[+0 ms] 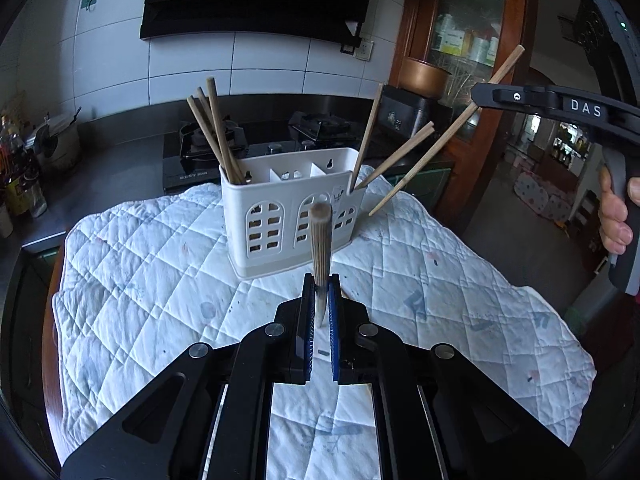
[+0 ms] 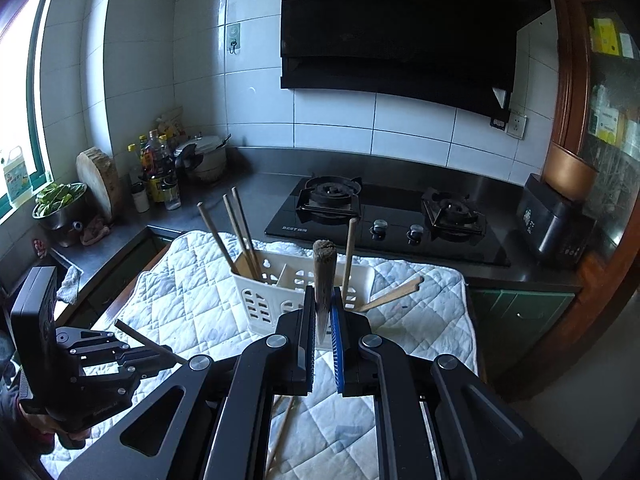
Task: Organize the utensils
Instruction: 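Lower the left tool's chopstick into the holder while the right tool inserts its own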
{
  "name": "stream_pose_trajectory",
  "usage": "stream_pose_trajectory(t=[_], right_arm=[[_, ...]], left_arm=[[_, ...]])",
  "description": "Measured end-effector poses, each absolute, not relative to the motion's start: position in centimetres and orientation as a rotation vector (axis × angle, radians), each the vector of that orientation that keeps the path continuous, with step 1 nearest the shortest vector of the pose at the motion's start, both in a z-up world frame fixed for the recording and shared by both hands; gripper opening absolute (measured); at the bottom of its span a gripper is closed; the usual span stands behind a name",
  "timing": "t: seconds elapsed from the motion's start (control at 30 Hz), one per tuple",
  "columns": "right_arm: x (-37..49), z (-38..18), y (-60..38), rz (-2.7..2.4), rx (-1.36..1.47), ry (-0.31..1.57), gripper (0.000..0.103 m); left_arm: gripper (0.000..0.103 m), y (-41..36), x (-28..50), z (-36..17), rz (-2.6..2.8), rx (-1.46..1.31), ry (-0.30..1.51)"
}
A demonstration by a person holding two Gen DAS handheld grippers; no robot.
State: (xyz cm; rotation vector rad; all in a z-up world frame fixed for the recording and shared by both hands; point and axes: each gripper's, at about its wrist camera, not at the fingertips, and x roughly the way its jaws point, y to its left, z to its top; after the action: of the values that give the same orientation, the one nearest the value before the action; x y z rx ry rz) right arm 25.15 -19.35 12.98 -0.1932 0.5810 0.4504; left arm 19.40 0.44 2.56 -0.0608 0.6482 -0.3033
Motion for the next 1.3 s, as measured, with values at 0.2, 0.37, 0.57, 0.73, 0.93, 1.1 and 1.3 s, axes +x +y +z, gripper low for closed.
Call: stream_pose_trajectory(t=[0.2, 0.37, 0.57, 0.73, 0.93, 1.1, 1.3], right_arm=[[28.6, 14.3, -19.1, 0.396, -0.205, 0.574, 0.007], [31.6, 13.9, -18.7, 0.385, -0.185, 0.598, 0.007], [33.9, 11.7, -17.9, 0.378, -0.189, 0.648, 0.007], [34.6, 10.2, -17.6, 0.391, -0.193, 0.671, 0.007], [35.2, 9.3, -17.3, 0.384, -0.206, 0.688, 0.007], [35.7, 8.2, -16.8, 0.382, -0.219, 0.715, 0.007], [35.6, 7.8, -16.9, 0.376, -0.224, 0.713, 0.008]], left_arm=[[0.005, 0.8, 21.6, 6.9, -0.307, -0.052, 0.579], [0.005, 1.1, 23.3, 11.2, -0.276, -0.032, 0.484], [0.005, 1.6, 26.0, 14.1, -0.200, -0.029, 0.404], [0.005, 2.4, 28.1, 13.7, -0.168, -0.076, 0.422], [0.005, 3.2, 28.5, 14.5, -0.177, -0.111, 0.394], [0.005, 3.0, 28.9, 15.3, -0.175, -0.117, 0.354], [0.005, 2.6, 30.7, 13.6, -0.149, -0.135, 0.396]])
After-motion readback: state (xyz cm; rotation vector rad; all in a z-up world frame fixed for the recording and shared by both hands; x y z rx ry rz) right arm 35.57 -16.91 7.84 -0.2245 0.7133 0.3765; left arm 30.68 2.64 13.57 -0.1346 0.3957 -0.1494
